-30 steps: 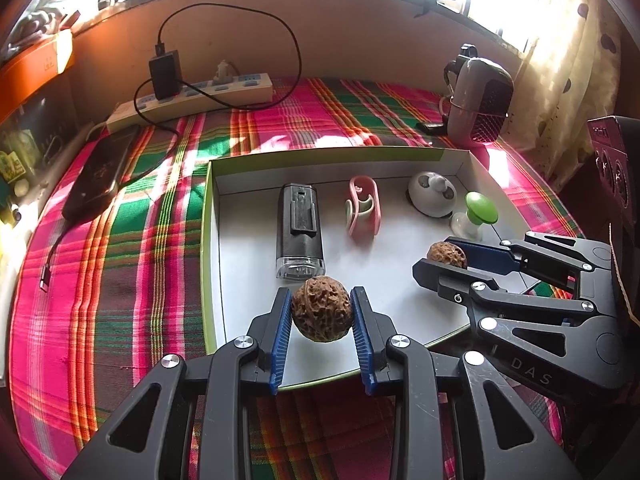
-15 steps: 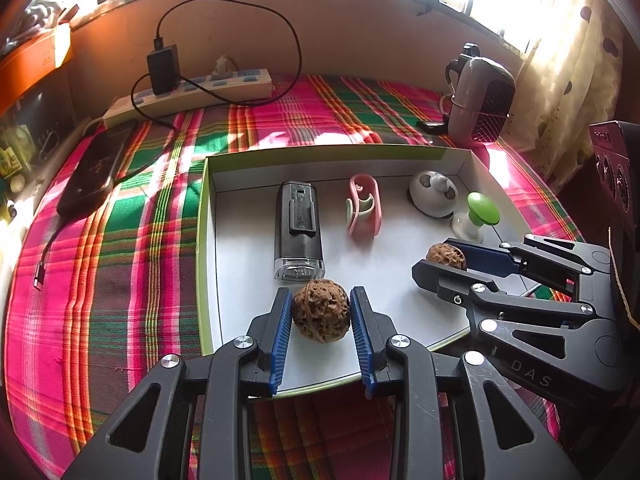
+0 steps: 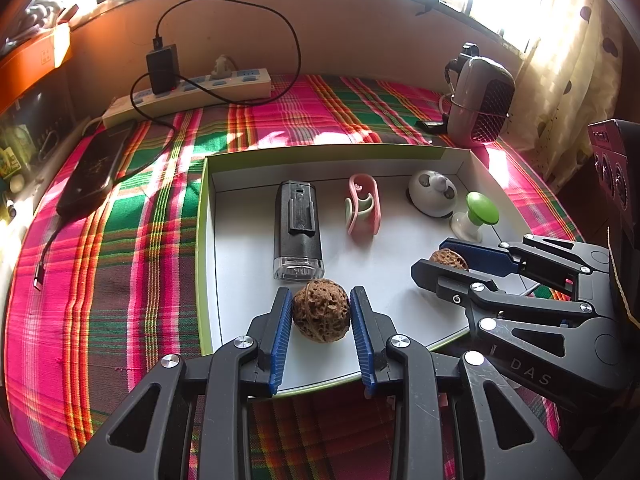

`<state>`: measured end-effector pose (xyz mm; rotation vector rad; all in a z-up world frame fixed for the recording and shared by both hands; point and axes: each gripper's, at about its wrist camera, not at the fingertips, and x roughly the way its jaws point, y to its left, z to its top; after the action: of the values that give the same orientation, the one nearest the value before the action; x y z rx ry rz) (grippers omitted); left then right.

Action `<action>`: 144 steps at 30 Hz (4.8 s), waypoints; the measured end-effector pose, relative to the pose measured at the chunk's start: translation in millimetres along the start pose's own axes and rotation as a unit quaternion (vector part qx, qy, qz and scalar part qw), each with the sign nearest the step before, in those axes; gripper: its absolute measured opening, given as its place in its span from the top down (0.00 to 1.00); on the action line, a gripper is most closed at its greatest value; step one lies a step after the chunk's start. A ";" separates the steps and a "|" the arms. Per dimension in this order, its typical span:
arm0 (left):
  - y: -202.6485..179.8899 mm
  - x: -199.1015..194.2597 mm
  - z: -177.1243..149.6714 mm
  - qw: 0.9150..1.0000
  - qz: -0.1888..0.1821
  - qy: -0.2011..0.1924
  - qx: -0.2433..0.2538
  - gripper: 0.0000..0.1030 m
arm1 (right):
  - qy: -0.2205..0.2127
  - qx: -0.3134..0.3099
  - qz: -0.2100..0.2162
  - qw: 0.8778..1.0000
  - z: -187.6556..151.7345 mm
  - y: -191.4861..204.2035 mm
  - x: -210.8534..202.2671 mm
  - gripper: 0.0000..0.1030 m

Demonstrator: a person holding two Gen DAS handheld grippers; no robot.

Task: Organize objects
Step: 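Carry the seed pod and walnut over the white tray with both grippers, then lower the seed pod and walnut into the tray and open both grippers, then withdraw both grippers toward the white ball-on-stem toy and clear round cup, then grasp the white ball-on-stem toy with the left gripper while the right grasps the clear cup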

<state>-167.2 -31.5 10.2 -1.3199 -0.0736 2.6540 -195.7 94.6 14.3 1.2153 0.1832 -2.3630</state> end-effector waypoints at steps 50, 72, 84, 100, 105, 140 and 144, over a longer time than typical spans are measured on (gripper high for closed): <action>7.7 -65.3 -39.0 0.998 -0.004 -0.057 -0.036 0.73 | -0.066 0.041 -0.037 0.996 -52.5 -10.0 -80.8 0.55; -13.6 -37.4 -42.3 0.999 -0.043 -0.009 -0.021 0.67 | -0.032 0.005 -0.017 0.999 -81.9 6.4 -69.0 0.55; -19.8 -30.4 -36.1 0.999 -0.042 -0.004 -0.014 0.66 | -0.013 -0.014 -0.043 0.999 -80.6 5.6 -56.6 0.54; -31.0 -26.6 -34.6 0.999 -0.040 0.002 -0.001 0.65 | -0.013 0.004 -0.069 0.998 -81.1 -15.0 -58.2 0.54; -35.1 -23.4 -34.9 0.999 -0.034 0.008 0.005 0.65 | -0.015 0.003 -0.069 0.998 -80.9 -15.2 -57.6 0.54; -37.2 -19.9 -37.5 1.000 -0.007 0.007 0.011 0.71 | -0.018 0.001 -0.064 0.998 -79.8 -14.5 -58.2 0.65; -37.4 -20.0 -37.8 1.000 -0.006 0.007 0.012 0.71 | -0.019 -0.003 -0.061 0.998 -80.4 -13.8 -57.9 0.70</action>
<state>-120.3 0.3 7.6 -1.3260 -0.0475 2.6268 -114.6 153.1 11.0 1.1872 0.2574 -2.4862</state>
